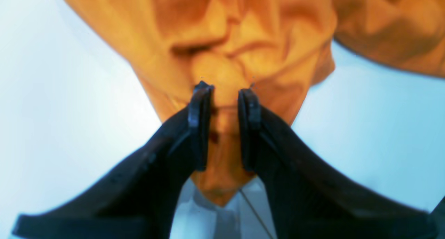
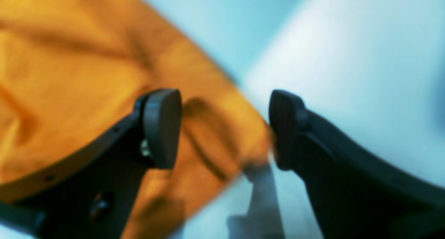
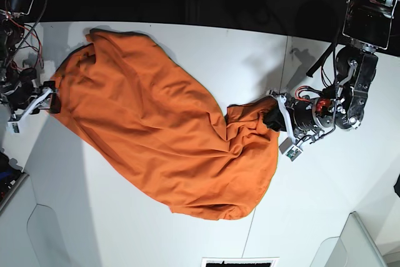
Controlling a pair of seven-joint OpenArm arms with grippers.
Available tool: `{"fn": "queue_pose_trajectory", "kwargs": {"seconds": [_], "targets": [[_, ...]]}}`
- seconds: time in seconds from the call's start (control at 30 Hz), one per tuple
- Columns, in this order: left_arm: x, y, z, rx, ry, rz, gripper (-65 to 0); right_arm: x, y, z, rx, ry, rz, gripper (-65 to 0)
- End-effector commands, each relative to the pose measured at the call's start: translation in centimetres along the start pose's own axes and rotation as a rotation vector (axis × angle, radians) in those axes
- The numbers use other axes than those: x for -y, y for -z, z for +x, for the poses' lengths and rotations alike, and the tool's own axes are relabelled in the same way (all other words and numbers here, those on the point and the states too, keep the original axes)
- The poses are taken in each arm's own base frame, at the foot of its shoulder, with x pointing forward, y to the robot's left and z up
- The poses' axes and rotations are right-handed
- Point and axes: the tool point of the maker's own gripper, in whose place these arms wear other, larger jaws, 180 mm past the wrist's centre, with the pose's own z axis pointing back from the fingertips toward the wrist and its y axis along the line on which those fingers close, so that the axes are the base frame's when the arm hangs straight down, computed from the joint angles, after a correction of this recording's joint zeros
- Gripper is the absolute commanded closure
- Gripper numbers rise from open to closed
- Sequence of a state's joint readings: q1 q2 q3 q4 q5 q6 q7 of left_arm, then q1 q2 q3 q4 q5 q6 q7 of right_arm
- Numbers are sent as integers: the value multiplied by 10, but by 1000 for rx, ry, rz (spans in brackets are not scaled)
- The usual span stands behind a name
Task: Layout the t-shirt on the table in an organized manner, then fold the t-shirt properly
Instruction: 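Grasp shirt edges with both grippers and stretch them apart, then move both grippers inward over the shirt, gathering it into a square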
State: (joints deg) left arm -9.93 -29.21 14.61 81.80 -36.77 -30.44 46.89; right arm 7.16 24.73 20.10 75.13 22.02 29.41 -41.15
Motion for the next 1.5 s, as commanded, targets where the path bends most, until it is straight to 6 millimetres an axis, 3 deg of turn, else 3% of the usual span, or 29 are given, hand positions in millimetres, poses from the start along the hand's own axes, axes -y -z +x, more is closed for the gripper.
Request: {"fn": "queue_pose_trajectory", "kwargs": {"seconds": [0.0,0.13,0.27,0.4,0.47,0.63,0.73,0.8,0.93,1.1,1.2,1.3,1.47], "targets": [[-6,-6,12,33,17,16,-164,2,-4,18,43,-33,1,-390],[-5,-5,2,19,20,22,-164,-15,9,8,-13,-155,2,-390],[-6,-4,-5,11,26,34,-164,-13,16,-2,-76,-244,-73,-375],[-13,-4,-9,-5,61,72,-164,-3,16,0,-68,-241,-140,-186],[-18,-4,-11,-18,88,100,-164,6,13,3,-64,-239,-168,-132],[-41,-3,-30,-45,90,157,-164,37,-2,15,-58,-253,-254,-129],[-67,-6,-44,-66,56,224,-164,55,-12,25,-44,-273,-298,-130],[-80,-8,-48,-81,37,251,-164,64,-18,31,-28,-284,-316,-176],[-87,-9,-35,-63,46,256,-164,72,-24,42,10,-259,-337,-438],[-94,-13,-13,-28,70,264,-164,83,-29,58,54,-188,-409,-448],[-100,-17,1,-14,76,278,-164,80,-28,67,76,-153,-397,-447],[-103,-24,18,-1,58,273,-164,70,-25,81,113,-121,-363,-447],[-79,-50,65,124,80,177,-164,32,-17,113,209,-85,-239,-442]]}}
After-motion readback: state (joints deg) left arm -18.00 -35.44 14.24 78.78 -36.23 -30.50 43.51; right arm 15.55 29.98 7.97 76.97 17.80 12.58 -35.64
